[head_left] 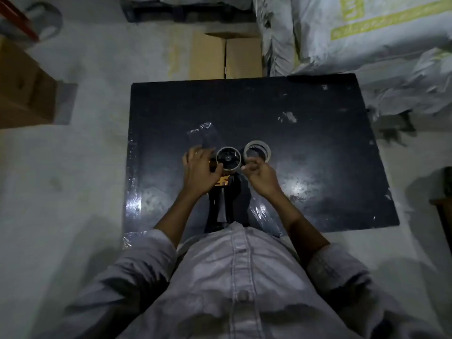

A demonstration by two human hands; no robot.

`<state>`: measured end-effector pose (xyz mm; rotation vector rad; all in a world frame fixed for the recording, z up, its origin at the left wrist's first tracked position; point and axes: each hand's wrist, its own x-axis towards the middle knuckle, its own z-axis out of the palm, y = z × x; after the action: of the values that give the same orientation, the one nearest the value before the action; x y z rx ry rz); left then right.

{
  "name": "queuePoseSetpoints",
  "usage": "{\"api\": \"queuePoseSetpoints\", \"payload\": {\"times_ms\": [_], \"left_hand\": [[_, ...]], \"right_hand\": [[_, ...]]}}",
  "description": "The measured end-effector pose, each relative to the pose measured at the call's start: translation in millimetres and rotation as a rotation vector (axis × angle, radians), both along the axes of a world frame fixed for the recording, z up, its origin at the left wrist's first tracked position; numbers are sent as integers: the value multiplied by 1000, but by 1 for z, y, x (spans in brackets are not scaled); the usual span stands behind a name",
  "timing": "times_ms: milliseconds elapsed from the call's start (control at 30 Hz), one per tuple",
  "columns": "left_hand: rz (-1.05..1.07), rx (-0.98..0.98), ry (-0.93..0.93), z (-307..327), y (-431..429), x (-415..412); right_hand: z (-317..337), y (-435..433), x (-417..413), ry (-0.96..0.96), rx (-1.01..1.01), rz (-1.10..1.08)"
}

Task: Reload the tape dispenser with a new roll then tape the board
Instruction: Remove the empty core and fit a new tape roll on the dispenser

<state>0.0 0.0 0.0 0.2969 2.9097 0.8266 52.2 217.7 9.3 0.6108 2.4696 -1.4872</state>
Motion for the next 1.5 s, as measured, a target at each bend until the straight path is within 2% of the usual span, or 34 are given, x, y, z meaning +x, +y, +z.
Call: {"api": "queuePoseSetpoints", "payload": {"times_ms": [100, 167, 333, 433, 700, 767, 900, 1000, 1133, 1367, 1500], "left_hand": [[-133, -211, -56, -10, 11, -13], [-145, -247, -104, -15, 20, -16], [-105, -174, -141, -28, 18, -25], [-138, -129, -178, -23, 7, -26], [-187, 2, -160, -8, 12, -68], [-259, -7, -259, -4, 19, -78], [-404, -152, -532, -12, 24, -89], [-464, -179, -507, -10, 25, -83], [-463, -223, -503, -19, 23, -84], [-297, 6, -689, -24, 11, -78], [-363, -27, -663, -22, 8, -65]], "right_hand": [[3, -9, -6, -103, 18, 68], [2, -15, -5, -142, 19, 53], [-10, -15, 1, -166, -183, 16], [-16, -12, 9, -194, -360, -124], [-18, -10, 1, -212, -425, -260], [-18, -12, -1, -213, -441, -268], [-22, -13, -4, -252, -526, -280], [-24, -15, -2, -283, -618, -326], [-29, -15, -2, -261, -625, -373], [-31, -15, -1, -232, -565, -393], [-35, -12, -2, -231, -533, -395]]}}
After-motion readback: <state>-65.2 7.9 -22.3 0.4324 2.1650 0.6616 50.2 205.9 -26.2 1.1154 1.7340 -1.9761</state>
